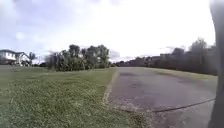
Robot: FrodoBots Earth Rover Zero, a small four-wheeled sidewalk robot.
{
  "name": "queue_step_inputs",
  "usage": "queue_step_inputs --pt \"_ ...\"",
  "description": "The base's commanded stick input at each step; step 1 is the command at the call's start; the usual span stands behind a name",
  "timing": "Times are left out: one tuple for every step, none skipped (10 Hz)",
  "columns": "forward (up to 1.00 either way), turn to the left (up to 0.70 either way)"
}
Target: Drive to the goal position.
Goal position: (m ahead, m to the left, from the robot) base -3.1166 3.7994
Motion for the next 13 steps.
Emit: queue_step_inputs --pt "0.02 0.0" --pt "0.0 0.0" --pt "0.0 0.0" --pt "0.0 0.0" --pt "0.0 0.0" --pt "0.0 0.0" --pt "0.0 0.0" --pt "0.0 0.0" --pt "0.0 0.0" --pt "0.0 0.0" --pt "0.01 0.0" --pt "0.04 0.0" --pt "0.03 0.0"
